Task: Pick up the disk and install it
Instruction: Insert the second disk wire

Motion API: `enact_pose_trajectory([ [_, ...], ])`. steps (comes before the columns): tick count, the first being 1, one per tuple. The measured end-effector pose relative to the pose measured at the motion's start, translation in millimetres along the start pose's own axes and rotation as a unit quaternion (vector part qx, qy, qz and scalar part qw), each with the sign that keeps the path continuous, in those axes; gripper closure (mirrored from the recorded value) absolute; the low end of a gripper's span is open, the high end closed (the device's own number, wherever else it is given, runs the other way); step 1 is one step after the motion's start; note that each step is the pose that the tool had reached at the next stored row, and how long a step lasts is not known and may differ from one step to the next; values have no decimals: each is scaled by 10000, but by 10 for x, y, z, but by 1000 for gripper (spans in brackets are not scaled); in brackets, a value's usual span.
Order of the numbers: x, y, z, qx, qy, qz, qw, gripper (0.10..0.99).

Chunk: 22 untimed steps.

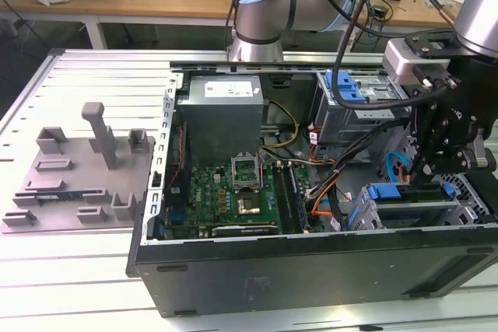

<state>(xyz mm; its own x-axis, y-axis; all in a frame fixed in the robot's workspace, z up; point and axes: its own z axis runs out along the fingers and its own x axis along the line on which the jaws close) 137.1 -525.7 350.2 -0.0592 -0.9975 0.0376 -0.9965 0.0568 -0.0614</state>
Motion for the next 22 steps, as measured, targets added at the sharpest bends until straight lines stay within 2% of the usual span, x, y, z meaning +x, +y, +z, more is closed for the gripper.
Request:
enact_pose_trajectory([
  [13, -1, -14, 50, -18, 3, -1, 10000, 925],
  [22, -4, -30, 93, -52, 26, -19, 10000, 925],
])
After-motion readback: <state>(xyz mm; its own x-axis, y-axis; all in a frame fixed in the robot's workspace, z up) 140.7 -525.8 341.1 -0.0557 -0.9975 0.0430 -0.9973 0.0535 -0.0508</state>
